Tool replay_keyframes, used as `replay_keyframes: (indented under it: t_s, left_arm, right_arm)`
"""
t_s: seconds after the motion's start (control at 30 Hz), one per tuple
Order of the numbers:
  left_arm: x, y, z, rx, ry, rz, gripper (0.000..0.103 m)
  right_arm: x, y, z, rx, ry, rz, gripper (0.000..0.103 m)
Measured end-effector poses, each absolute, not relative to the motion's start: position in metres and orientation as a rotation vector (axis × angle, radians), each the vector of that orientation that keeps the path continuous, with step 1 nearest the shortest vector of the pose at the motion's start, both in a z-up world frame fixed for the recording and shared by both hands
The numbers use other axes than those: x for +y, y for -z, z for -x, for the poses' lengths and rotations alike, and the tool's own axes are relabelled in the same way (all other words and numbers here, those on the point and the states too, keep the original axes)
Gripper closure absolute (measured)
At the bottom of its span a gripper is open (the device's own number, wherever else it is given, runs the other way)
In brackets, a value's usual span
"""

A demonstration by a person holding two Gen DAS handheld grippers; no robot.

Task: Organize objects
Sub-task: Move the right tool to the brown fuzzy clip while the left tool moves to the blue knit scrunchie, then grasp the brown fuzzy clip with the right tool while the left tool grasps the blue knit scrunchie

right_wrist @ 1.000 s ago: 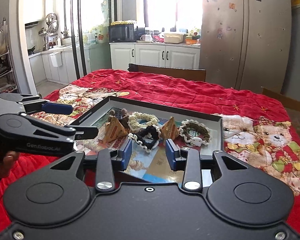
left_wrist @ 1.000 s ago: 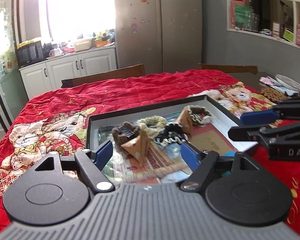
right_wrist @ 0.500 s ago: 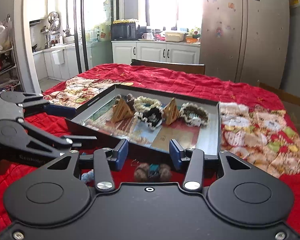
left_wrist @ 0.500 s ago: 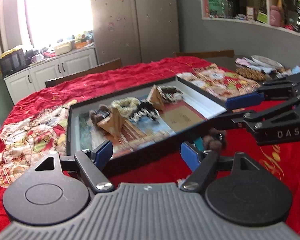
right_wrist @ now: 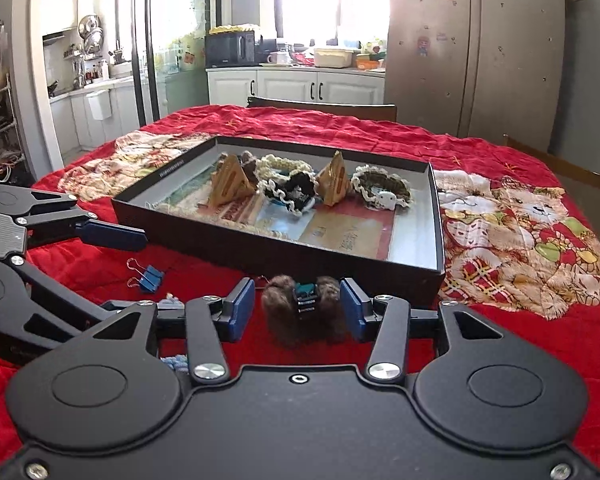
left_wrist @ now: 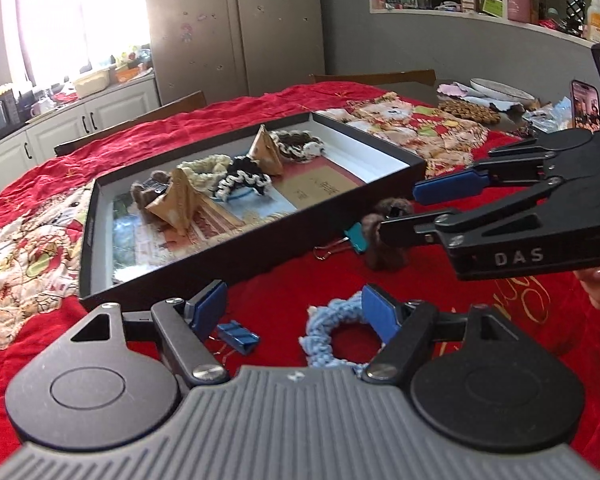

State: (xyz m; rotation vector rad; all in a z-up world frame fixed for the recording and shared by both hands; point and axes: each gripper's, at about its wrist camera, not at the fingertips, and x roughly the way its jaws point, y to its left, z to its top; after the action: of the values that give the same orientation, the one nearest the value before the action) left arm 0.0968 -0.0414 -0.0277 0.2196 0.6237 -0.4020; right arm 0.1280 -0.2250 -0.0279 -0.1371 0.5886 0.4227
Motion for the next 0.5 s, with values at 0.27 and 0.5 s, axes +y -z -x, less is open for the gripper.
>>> replay_keyframes:
  t_s: [0.27, 0.5]
  left_arm:
    - [-0.046, 0.037, -0.099, 0.646, 0.428, -0.220, 0.032]
    - [-0.046, 0.039, -0.099, 0.648, 0.443, -0.211, 0.038]
  right_arm:
    - [-0.221, 0.040, -0.135, 0.597, -0.384, 0.154, 0.052]
    - [-0.222, 0.049, -0.145, 0.619, -0.376, 0.132, 0.052]
